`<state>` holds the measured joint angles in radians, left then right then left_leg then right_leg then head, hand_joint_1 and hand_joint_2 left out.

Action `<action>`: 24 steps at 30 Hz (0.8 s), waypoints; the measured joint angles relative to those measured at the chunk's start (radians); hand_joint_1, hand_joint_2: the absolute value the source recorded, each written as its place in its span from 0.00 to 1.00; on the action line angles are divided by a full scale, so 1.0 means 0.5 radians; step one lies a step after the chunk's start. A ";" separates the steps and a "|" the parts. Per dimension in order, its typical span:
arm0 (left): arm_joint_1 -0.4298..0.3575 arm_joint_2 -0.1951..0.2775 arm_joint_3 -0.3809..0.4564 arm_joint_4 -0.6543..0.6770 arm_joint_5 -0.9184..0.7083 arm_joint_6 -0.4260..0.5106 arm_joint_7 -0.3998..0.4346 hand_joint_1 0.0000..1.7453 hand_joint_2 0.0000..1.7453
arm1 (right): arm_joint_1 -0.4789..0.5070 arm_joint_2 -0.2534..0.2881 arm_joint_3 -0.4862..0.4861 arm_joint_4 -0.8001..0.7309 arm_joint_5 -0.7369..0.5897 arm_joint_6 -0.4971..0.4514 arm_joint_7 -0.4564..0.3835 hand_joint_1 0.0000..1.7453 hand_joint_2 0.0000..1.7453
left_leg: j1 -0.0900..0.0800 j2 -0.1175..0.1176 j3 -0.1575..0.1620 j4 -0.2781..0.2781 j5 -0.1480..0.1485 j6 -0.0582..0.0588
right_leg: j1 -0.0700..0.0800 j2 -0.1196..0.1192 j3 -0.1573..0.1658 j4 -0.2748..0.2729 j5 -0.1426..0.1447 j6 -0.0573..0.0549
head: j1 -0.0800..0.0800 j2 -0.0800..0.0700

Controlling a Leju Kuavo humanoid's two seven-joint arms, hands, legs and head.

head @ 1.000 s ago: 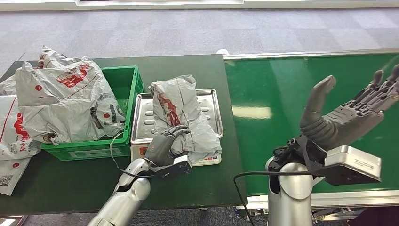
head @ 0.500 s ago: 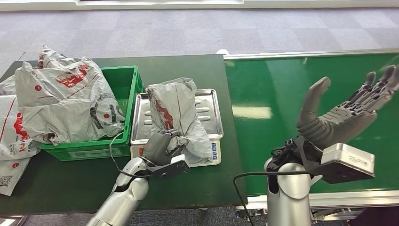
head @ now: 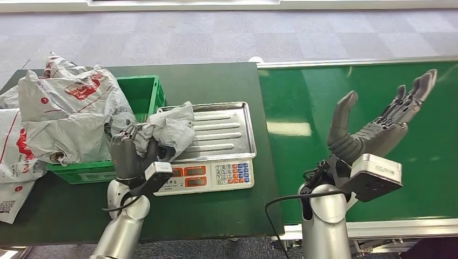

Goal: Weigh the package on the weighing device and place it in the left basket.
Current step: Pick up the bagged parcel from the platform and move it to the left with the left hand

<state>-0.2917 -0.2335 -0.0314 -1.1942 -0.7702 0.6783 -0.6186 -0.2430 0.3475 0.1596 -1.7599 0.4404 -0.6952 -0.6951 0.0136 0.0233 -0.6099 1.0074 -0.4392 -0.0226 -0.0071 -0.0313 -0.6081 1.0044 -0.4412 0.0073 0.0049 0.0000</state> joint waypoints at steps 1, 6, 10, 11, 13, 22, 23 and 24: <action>-0.011 -0.024 0.109 -0.028 -0.128 0.020 -0.022 1.00 1.00 | 0.000 0.000 0.001 0.009 0.000 0.000 0.000 0.00 1.00 | 0.000 0.001 0.000 0.000 0.000 0.000 | 0.000 0.001 0.000 0.000 0.000 0.000 | 0.000 0.000; -0.029 -0.103 0.429 -0.106 -0.262 0.029 -0.049 1.00 1.00 | 0.000 0.000 0.002 0.033 -0.002 0.000 0.000 0.00 1.00 | 0.000 0.004 0.001 0.000 0.000 0.000 | 0.000 0.005 -0.002 0.000 0.001 -0.001 | 0.000 0.000; -0.052 -0.146 0.589 -0.151 -0.449 0.030 -0.120 1.00 1.00 | 0.000 0.000 0.003 0.049 -0.004 0.000 0.000 0.00 1.00 | 0.000 0.003 -0.001 0.000 0.000 0.000 | 0.000 0.003 -0.002 0.000 0.001 -0.001 | 0.000 0.000; -0.071 -0.159 0.655 -0.173 -0.559 0.030 -0.139 1.00 1.00 | 0.000 0.000 0.004 0.054 -0.006 0.000 0.000 0.00 1.00 | 0.000 0.004 -0.001 0.000 0.000 0.000 | 0.000 0.004 -0.002 0.000 0.001 -0.001 | 0.000 0.000; -0.121 -0.178 0.800 -0.235 -0.777 0.030 -0.157 1.00 1.00 | 0.000 0.000 0.006 0.066 -0.008 0.000 -0.001 0.00 1.00 | 0.001 0.005 -0.001 0.000 0.000 -0.001 | 0.001 0.005 -0.002 0.000 0.001 -0.001 | 0.000 0.000; -0.301 -0.167 1.227 -0.652 -1.246 0.038 -0.158 1.00 1.00 | -0.004 0.000 0.018 0.128 -0.021 0.000 -0.001 0.00 1.00 | 0.005 0.002 -0.001 0.000 0.002 -0.003 | 0.004 0.003 -0.001 0.001 0.000 -0.002 | 0.000 0.000; -0.314 -0.154 1.246 -0.690 -1.309 0.041 -0.149 1.00 1.00 | -0.004 0.000 0.020 0.134 -0.022 0.000 -0.002 0.00 1.00 | 0.005 0.001 -0.001 0.000 0.002 -0.003 | 0.004 0.001 -0.001 0.001 0.000 -0.003 | 0.000 0.000; -0.325 -0.137 1.258 -0.718 -1.373 0.044 -0.119 1.00 1.00 | -0.005 0.000 0.022 0.139 -0.023 0.000 -0.002 0.00 1.00 | 0.005 0.000 -0.001 0.000 0.002 -0.003 | 0.004 0.000 -0.001 0.001 0.000 -0.003 | 0.000 0.000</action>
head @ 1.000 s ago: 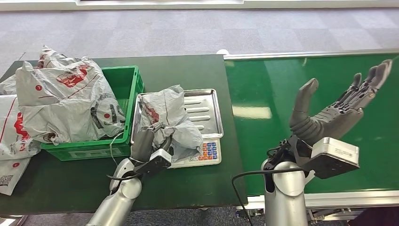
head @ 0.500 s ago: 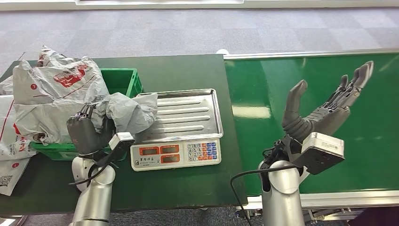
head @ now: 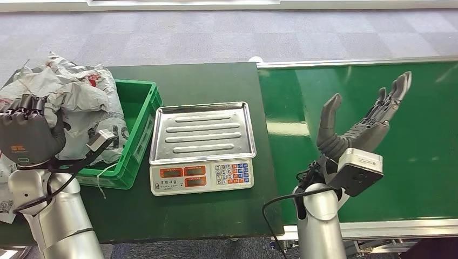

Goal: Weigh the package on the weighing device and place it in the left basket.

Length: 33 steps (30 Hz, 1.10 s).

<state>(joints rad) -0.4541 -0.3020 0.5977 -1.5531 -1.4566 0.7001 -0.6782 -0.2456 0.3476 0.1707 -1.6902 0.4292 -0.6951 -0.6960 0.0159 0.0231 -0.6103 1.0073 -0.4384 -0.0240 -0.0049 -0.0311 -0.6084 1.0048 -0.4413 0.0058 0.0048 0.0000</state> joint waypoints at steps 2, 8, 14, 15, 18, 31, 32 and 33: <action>-0.003 0.064 0.000 -0.024 -0.086 0.003 0.139 1.00 1.00 | -0.001 0.000 0.005 0.008 0.002 0.000 -0.001 0.00 1.00 | 0.000 0.002 0.001 0.000 0.000 0.000 | 0.000 0.001 0.000 0.000 0.000 0.000 | 0.000 0.000; 0.002 0.231 -0.149 -0.092 -0.019 0.005 0.383 1.00 1.00 | -0.006 0.001 0.030 0.022 0.022 -0.001 -0.001 0.00 1.00 | 0.000 -0.004 0.000 0.000 0.001 -0.001 | 0.000 -0.006 0.002 0.000 -0.001 -0.001 | 0.000 0.000; -0.044 0.176 -0.041 -0.140 0.228 0.006 -0.029 1.00 1.00 | -0.009 0.001 0.041 0.037 0.038 0.000 -0.003 0.00 1.00 | -0.001 -0.001 0.000 0.000 0.001 -0.001 | -0.001 -0.003 0.001 -0.001 0.000 -0.001 | 0.000 0.000; -0.046 0.172 -0.032 -0.144 0.230 0.006 -0.033 1.00 1.00 | -0.009 0.001 0.041 0.039 0.038 0.000 -0.003 0.00 1.00 | -0.001 -0.002 0.000 0.000 0.001 -0.001 | -0.001 -0.004 0.001 -0.001 0.000 -0.001 | 0.000 0.000; -0.050 0.161 -0.012 -0.153 0.254 0.006 -0.040 1.00 1.00 | -0.009 0.001 0.041 0.042 0.039 0.000 -0.003 0.00 1.00 | -0.001 -0.002 0.000 0.000 0.001 -0.001 | -0.001 -0.004 0.001 -0.001 0.000 -0.001 | 0.000 0.000; -0.181 0.279 -0.212 0.443 -0.101 0.002 0.898 0.75 1.00 | -0.013 0.001 0.041 0.040 0.114 -0.001 0.014 0.00 1.00 | 0.000 0.003 0.003 0.001 0.004 -0.004 | -0.002 0.001 -0.003 -0.001 0.004 -0.004 | -0.001 0.000; -0.202 0.328 -0.346 0.576 -0.102 0.002 1.161 0.50 1.00 | -0.013 0.001 0.041 0.034 0.130 -0.002 0.022 0.00 1.00 | 0.000 0.002 0.002 0.001 0.004 -0.004 | -0.001 0.000 -0.003 -0.001 0.005 -0.004 | -0.002 0.000; -0.226 0.369 -0.498 0.714 -0.103 0.002 1.390 0.25 1.00 | -0.012 0.001 0.041 0.028 0.147 -0.002 0.032 0.00 1.00 | 0.000 -0.001 0.001 0.001 0.005 -0.004 | -0.001 -0.003 -0.001 -0.001 0.005 -0.004 | -0.003 0.000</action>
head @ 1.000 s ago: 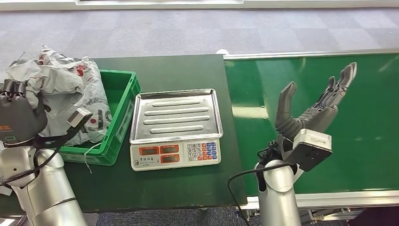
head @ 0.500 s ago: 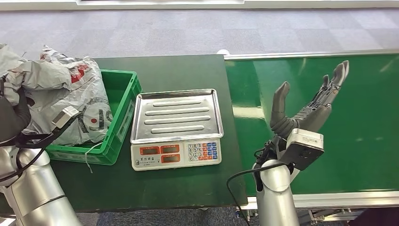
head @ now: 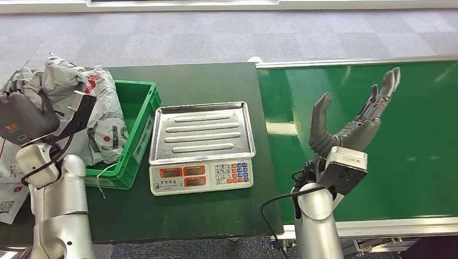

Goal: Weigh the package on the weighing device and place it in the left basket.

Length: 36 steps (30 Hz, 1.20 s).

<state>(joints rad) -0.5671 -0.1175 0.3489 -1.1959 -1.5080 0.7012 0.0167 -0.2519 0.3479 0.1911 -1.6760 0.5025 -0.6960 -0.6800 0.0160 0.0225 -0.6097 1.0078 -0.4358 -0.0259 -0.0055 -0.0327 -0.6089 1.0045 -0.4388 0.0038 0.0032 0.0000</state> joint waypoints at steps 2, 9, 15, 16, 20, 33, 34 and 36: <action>-0.031 0.054 -0.255 0.209 0.000 0.000 0.169 0.00 0.50 | -0.003 0.000 0.000 -0.003 0.020 0.001 0.013 0.00 1.00 | 0.000 -0.005 -0.001 0.000 0.000 0.001 | 0.001 -0.006 0.005 0.000 0.000 0.000 | 0.000 0.000; -0.018 0.106 -0.479 0.522 0.030 0.003 -0.117 0.00 0.00 | -0.023 0.003 0.011 0.015 0.013 0.002 0.009 0.00 1.00 | -0.001 0.006 -0.001 0.000 -0.002 0.001 | -0.001 0.006 0.000 0.000 0.001 0.002 | -0.001 0.000; 0.003 0.056 -0.246 0.503 0.138 0.005 -0.543 0.00 0.00 | -0.034 0.007 0.038 0.040 -0.002 0.002 0.006 0.00 1.00 | 0.000 0.002 -0.002 -0.001 -0.002 0.001 | 0.001 0.003 0.000 0.000 0.000 0.000 | -0.001 0.000; 0.004 0.049 -0.220 0.501 0.142 0.005 -0.553 0.00 0.00 | -0.035 0.007 0.039 0.042 -0.002 0.002 0.006 0.00 1.00 | 0.000 0.002 -0.002 -0.001 -0.002 0.001 | 0.001 0.003 0.000 0.000 0.000 0.000 | -0.001 0.000; 0.007 0.033 -0.158 0.494 0.145 0.005 -0.565 0.00 0.00 | -0.037 0.008 0.044 0.048 -0.002 0.002 0.006 0.00 1.00 | 0.000 0.002 -0.002 -0.001 -0.002 0.001 | 0.001 0.002 0.000 0.000 0.000 0.000 | -0.001 0.000; 0.009 -0.005 -0.043 0.491 0.157 0.005 -0.661 0.00 0.00 | -0.047 0.009 0.054 0.053 -0.003 0.002 0.006 0.00 1.00 | 0.000 0.002 -0.002 -0.001 -0.002 0.001 | 0.000 0.002 0.001 0.000 0.000 0.000 | 0.000 0.000; 0.009 -0.008 -0.037 0.491 0.157 0.005 -0.661 0.00 0.00 | -0.048 0.010 0.054 0.053 -0.003 0.002 0.006 0.00 1.00 | 0.000 0.002 -0.002 -0.001 -0.002 0.001 | 0.000 0.002 0.001 0.000 0.000 0.000 | -0.001 0.000; 0.009 -0.011 -0.030 0.491 0.160 0.005 -0.670 0.00 0.00 | -0.051 0.010 0.054 0.053 -0.003 0.002 0.006 0.00 1.00 | 0.000 0.002 -0.002 -0.001 -0.002 0.001 | 0.000 0.002 0.001 0.000 0.000 0.000 | -0.001 0.000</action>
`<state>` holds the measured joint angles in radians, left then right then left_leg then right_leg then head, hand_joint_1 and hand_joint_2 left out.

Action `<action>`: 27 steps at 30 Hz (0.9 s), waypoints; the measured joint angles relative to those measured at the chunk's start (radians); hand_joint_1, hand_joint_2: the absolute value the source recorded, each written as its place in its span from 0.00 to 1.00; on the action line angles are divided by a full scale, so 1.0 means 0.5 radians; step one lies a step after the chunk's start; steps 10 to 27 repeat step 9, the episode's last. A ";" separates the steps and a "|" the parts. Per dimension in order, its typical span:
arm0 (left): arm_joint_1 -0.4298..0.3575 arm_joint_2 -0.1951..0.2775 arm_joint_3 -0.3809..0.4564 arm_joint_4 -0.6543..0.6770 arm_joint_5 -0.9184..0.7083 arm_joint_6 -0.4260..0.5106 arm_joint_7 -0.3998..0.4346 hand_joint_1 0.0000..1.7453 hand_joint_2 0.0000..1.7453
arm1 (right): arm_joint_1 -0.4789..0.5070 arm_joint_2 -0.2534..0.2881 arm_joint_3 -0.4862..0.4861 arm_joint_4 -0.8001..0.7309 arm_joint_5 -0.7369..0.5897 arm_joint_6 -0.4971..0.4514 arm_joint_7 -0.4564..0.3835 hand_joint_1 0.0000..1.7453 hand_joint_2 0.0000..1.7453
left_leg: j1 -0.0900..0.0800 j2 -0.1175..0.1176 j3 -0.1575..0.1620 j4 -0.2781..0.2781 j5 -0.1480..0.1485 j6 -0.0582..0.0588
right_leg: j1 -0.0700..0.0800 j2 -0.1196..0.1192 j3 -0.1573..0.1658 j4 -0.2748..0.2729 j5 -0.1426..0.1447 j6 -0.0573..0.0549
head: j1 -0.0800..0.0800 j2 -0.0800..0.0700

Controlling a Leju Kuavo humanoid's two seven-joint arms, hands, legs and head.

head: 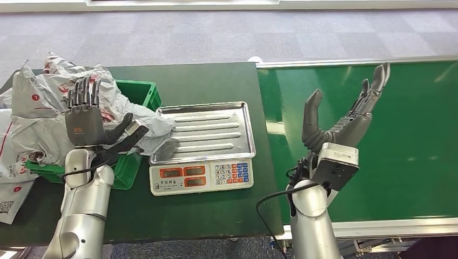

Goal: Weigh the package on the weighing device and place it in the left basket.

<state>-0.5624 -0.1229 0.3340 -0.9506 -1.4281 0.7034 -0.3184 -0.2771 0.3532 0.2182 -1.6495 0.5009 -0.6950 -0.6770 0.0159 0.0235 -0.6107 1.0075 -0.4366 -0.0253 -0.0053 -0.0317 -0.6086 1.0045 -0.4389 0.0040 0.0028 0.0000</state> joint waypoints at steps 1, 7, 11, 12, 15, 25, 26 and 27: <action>0.000 -0.003 0.009 -0.001 0.005 0.000 -0.028 0.00 0.00 | -0.002 0.001 0.000 0.000 0.000 0.000 0.000 0.00 1.00 | 0.000 0.000 0.000 0.000 0.000 0.000 | 0.000 0.000 0.000 0.000 0.000 0.000 | 0.000 0.000; -0.044 -0.087 0.274 -0.028 0.059 0.000 -0.514 0.00 0.00 | -0.027 0.005 0.004 0.017 -0.009 0.000 0.014 0.00 1.00 | 0.000 0.000 0.000 0.000 0.000 0.000 | 0.000 0.000 0.000 0.000 0.000 0.000 | 0.000 0.000; -0.073 -0.119 0.383 -0.031 0.105 0.000 -0.646 0.00 0.00 | -0.041 0.008 0.004 0.025 -0.011 0.000 0.020 0.00 1.00 | 0.000 0.000 0.000 0.000 0.000 0.000 | 0.000 0.000 0.000 0.000 0.000 0.000 | 0.000 0.000; -0.073 -0.119 0.383 -0.031 0.105 0.000 -0.646 0.00 0.00 | -0.041 0.008 0.004 0.025 -0.011 0.000 0.020 0.00 1.00 | 0.000 0.000 0.000 0.000 0.000 0.000 | 0.000 0.000 0.000 0.000 0.000 0.000 | 0.000 0.000; -0.073 -0.119 0.383 -0.031 0.105 0.000 -0.646 0.00 0.00 | -0.041 0.008 0.004 0.025 -0.011 0.000 0.020 0.00 1.00 | 0.000 0.000 0.000 0.000 0.000 0.000 | 0.000 0.000 0.000 0.000 0.000 0.000 | 0.000 0.000; -0.073 -0.119 0.383 -0.031 0.105 0.000 -0.646 0.00 0.00 | -0.041 0.008 0.004 0.025 -0.011 0.000 0.020 0.00 1.00 | 0.000 0.000 0.000 0.000 0.000 0.000 | 0.000 0.000 0.000 0.000 0.000 0.000 | 0.000 0.000; -0.073 -0.119 0.383 -0.031 0.105 0.000 -0.646 0.00 0.00 | -0.041 0.008 0.004 0.025 -0.011 0.000 0.020 0.00 1.00 | 0.000 0.000 0.000 0.000 0.000 0.000 | 0.000 0.000 0.000 0.000 0.000 0.000 | 0.000 0.000; -0.073 -0.119 0.383 -0.031 0.105 0.000 -0.646 0.00 0.00 | -0.041 0.008 0.004 0.025 -0.011 0.000 0.020 0.00 1.00 | 0.000 0.000 0.000 0.000 0.000 0.000 | 0.000 0.000 0.000 0.000 0.000 0.000 | 0.000 0.000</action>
